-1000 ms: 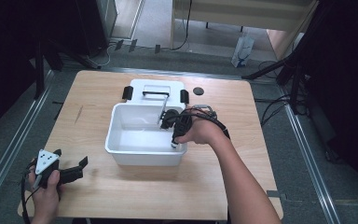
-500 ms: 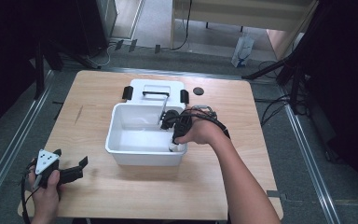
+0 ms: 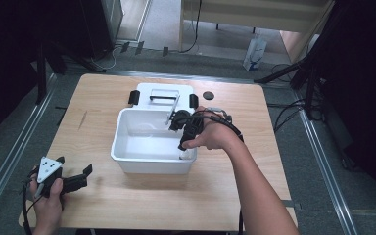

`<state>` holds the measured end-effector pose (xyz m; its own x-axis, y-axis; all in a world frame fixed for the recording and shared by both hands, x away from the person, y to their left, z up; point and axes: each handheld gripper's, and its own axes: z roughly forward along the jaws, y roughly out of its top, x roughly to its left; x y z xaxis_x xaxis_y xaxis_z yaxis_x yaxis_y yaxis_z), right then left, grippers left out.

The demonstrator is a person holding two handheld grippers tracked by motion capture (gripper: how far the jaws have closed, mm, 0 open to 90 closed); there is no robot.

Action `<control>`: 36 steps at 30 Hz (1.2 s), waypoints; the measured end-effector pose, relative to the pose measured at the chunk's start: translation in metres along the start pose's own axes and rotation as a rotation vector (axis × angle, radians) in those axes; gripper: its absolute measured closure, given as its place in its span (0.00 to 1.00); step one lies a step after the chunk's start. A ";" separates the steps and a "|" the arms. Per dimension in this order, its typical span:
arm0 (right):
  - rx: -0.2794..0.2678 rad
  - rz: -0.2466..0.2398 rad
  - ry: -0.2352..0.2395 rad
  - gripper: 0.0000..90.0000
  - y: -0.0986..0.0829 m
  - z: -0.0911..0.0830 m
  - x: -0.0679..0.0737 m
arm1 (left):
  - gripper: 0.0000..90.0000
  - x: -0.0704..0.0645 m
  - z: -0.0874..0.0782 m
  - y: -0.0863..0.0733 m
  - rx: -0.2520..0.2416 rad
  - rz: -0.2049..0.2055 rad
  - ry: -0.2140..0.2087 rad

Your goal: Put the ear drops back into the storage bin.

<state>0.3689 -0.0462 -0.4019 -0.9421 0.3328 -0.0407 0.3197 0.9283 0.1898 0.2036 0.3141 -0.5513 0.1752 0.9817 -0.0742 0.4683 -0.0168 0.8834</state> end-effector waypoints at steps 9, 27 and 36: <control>-0.049 0.017 -0.020 0.45 -0.004 -0.033 0.005 | 0.00 0.000 0.000 0.000 0.006 0.002 0.001; -0.012 0.189 -0.071 0.00 -0.070 -0.061 -0.007 | 0.00 -0.001 0.000 0.000 0.004 0.011 0.008; -0.009 0.255 -0.089 0.00 -0.113 -0.050 -0.013 | 0.00 -0.001 0.000 0.000 0.003 0.013 0.007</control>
<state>0.3401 -0.1642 -0.3739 -0.8184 0.5696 -0.0761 0.5446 0.8110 0.2137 0.2037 0.3127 -0.5511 0.1753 0.9827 -0.0590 0.4686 -0.0306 0.8829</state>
